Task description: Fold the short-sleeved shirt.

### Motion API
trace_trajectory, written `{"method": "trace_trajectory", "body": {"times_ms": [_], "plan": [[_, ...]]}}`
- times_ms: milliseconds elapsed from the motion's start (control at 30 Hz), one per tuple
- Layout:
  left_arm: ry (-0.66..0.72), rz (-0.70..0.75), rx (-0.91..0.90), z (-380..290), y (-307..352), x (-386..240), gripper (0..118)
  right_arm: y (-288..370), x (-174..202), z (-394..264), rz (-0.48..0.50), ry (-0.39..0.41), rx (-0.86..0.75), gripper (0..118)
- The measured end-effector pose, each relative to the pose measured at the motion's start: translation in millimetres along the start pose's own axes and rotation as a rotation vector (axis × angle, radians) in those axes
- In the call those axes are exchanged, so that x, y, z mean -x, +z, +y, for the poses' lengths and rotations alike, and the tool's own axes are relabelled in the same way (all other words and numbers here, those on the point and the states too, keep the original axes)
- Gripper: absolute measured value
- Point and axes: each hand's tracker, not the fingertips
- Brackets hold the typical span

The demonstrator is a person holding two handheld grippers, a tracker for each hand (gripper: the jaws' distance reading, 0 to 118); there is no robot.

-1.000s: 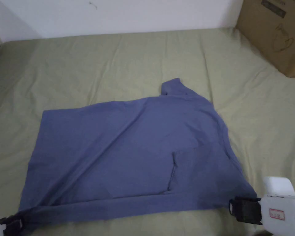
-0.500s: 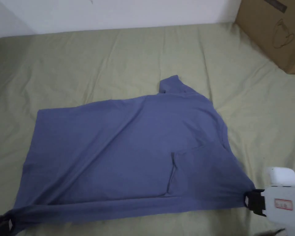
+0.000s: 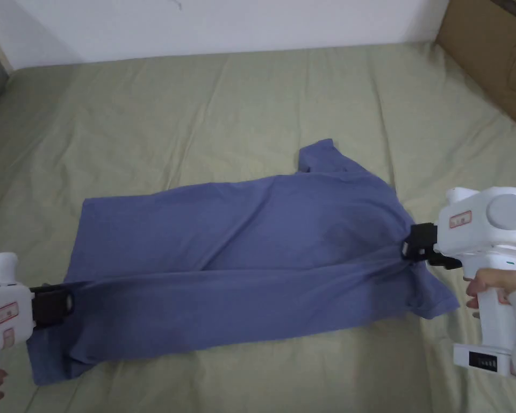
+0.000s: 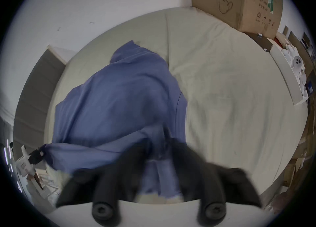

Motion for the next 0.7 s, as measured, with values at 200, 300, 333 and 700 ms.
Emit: {"method": "trace_trajectory", "body": {"times_ms": [200, 300, 333, 700], "plan": [[0.072, 0.0, -0.016, -17, 11, 21, 91, 28, -10, -10, -0.003, 0.004, -0.071, 97], [0.145, -0.065, -0.029, -45, 33, 31, 59, 53, -16, -37, -0.001, 0.033, -0.091, 93], [0.154, -0.083, -0.052, -57, 41, 31, 32, 61, -16, -51, -0.003, 0.06, -0.093, 80], [0.132, -0.101, -0.012, -90, 15, 19, 86, 63, -29, -141, 0.042, -0.065, -0.011, 1]]}}
